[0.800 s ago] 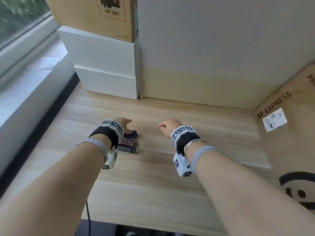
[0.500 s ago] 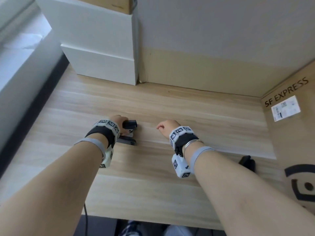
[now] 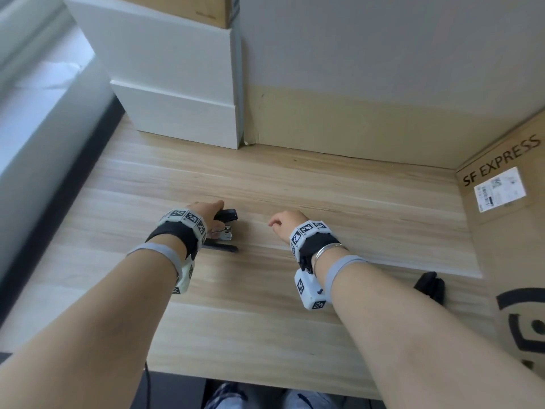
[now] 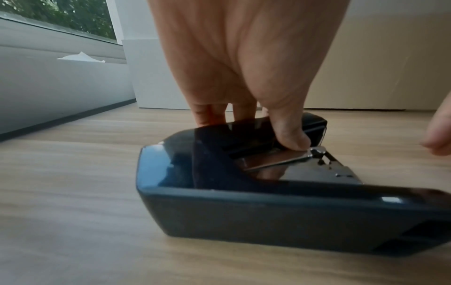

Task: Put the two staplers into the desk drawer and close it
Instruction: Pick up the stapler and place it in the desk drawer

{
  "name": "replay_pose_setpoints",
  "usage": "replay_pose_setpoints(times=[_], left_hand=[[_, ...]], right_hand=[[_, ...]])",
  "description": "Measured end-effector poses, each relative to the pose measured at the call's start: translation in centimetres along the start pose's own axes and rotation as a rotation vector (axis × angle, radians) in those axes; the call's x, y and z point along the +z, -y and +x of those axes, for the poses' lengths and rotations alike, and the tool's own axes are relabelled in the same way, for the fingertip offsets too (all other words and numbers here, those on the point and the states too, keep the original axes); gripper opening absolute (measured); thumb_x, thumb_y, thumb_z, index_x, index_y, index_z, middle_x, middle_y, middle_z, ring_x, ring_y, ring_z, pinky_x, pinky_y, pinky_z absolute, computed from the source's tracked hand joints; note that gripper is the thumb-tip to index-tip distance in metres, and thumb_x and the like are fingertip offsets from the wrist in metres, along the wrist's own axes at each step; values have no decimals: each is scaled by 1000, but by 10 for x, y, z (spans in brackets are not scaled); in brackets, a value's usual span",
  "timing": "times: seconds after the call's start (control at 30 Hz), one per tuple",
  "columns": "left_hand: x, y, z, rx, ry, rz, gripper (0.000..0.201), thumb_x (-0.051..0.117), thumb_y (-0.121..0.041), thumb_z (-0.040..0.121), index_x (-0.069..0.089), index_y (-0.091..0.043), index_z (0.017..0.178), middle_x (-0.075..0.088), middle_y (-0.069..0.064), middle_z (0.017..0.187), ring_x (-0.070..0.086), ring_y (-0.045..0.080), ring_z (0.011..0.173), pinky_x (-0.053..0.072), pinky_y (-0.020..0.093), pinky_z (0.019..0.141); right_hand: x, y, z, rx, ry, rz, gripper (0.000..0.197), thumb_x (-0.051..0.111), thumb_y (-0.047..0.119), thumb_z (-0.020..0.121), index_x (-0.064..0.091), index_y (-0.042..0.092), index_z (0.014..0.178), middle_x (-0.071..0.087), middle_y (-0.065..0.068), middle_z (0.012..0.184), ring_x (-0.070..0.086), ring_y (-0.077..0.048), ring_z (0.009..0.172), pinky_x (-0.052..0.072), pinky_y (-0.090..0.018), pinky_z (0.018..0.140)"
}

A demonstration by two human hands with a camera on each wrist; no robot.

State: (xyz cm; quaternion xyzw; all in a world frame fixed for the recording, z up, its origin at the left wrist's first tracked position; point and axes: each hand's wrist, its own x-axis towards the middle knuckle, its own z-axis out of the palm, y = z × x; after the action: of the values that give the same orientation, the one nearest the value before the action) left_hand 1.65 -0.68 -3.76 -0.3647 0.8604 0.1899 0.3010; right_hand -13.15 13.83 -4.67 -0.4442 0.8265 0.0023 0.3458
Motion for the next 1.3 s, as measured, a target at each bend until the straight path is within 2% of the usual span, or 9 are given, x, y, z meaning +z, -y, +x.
replay_pose_setpoints(times=[0.13, 0.27, 0.4, 0.6, 0.67, 0.87, 1.0, 1.13, 1.3], left_hand=[[2, 0, -15, -26, -51, 17, 45, 56, -35, 88, 39, -13, 124, 61, 13, 103, 54, 28, 84, 50, 39, 83], [8, -2, -28, -17, -71, -19, 52, 60, -30, 87, 42, -9, 131, 54, 13, 130, 58, 31, 111, 47, 39, 92], [17, -6, -44, -46, -76, -84, 54, 62, -28, 85, 42, -3, 129, 46, 18, 131, 54, 35, 114, 44, 40, 96], [43, -13, -67, -136, -186, -188, 41, 57, -24, 86, 44, -1, 117, 64, 19, 103, 56, 32, 86, 43, 35, 75], [50, -17, -73, -154, -211, -206, 38, 57, -22, 85, 45, -1, 115, 59, 12, 81, 52, 30, 79, 39, 32, 69], [64, -10, -106, -208, -306, -292, 20, 55, -18, 86, 37, -12, 92, 41, -1, 65, 46, 26, 77, 35, 31, 69], [78, 17, -133, -250, -340, -342, 20, 56, -23, 84, 41, -13, 92, 55, 11, 85, 54, 30, 80, 38, 32, 70], [98, 44, -167, -303, -360, -403, 45, 61, -25, 83, 44, -6, 121, 64, 20, 110, 59, 34, 94, 45, 35, 75], [134, 89, -210, -377, -375, -514, 59, 63, -31, 79, 41, -7, 128, 65, 20, 112, 62, 35, 98, 46, 34, 74]], right_hand=[[1, -4, -6, -11, -9, -21, 36, 39, 14, 96, 64, 22, 122, 62, -3, 132, 58, -26, 119, 46, -30, 100], [5, -8, -14, -18, -3, -44, 36, 39, 14, 96, 63, 21, 122, 63, -4, 130, 59, -27, 117, 47, -32, 100], [18, -9, -23, -46, 34, -87, 37, 38, 14, 97, 62, 20, 124, 62, -4, 133, 57, -26, 120, 47, -32, 102], [40, -9, -39, -83, 58, -105, 36, 39, 12, 94, 66, 20, 117, 65, -7, 127, 60, -31, 115, 48, -34, 98], [45, -10, -46, -84, 59, -92, 36, 40, 11, 93, 67, 19, 116, 65, -8, 126, 60, -32, 114, 48, -34, 97], [53, 3, -58, -74, 58, -126, 35, 42, 10, 92, 67, 16, 116, 66, -11, 124, 62, -33, 112, 50, -35, 97], [65, 27, -66, -70, 31, -175, 35, 43, 10, 89, 66, 16, 114, 67, -11, 121, 62, -32, 111, 51, -37, 95], [81, 60, -72, -58, 3, -221, 39, 42, 13, 93, 57, 19, 128, 56, -8, 136, 49, -32, 127, 42, -42, 107], [106, 100, -80, -59, -62, -242, 44, 45, 14, 92, 46, 18, 136, 46, -8, 142, 39, -32, 133, 35, -43, 108]])
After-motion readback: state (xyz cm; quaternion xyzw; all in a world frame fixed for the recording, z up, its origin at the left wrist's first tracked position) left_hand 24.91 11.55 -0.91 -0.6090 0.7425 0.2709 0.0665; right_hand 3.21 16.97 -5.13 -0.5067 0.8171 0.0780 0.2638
